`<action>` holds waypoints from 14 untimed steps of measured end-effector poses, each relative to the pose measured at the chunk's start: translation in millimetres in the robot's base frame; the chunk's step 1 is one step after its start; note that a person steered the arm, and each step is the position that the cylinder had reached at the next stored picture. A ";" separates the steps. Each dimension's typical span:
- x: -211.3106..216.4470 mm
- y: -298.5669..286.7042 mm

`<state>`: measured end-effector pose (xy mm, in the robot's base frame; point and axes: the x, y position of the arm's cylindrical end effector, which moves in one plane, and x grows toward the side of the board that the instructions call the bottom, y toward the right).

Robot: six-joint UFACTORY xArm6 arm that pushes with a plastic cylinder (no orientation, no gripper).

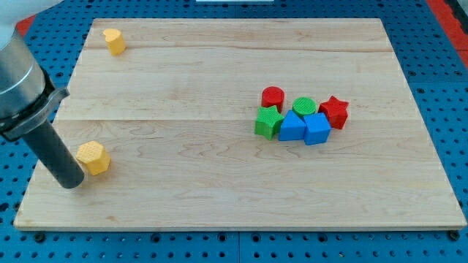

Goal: Move the yellow hexagon diagonal bottom right to the yellow heart

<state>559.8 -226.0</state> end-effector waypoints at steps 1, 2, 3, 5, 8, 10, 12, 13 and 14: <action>-7.5 9.5; -65.1 9.4; -115.0 6.7; -72.7 31.7; -171.2 10.0; -193.3 36.2; -249.8 36.9; -234.9 33.0; -264.2 58.5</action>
<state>295.5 -167.5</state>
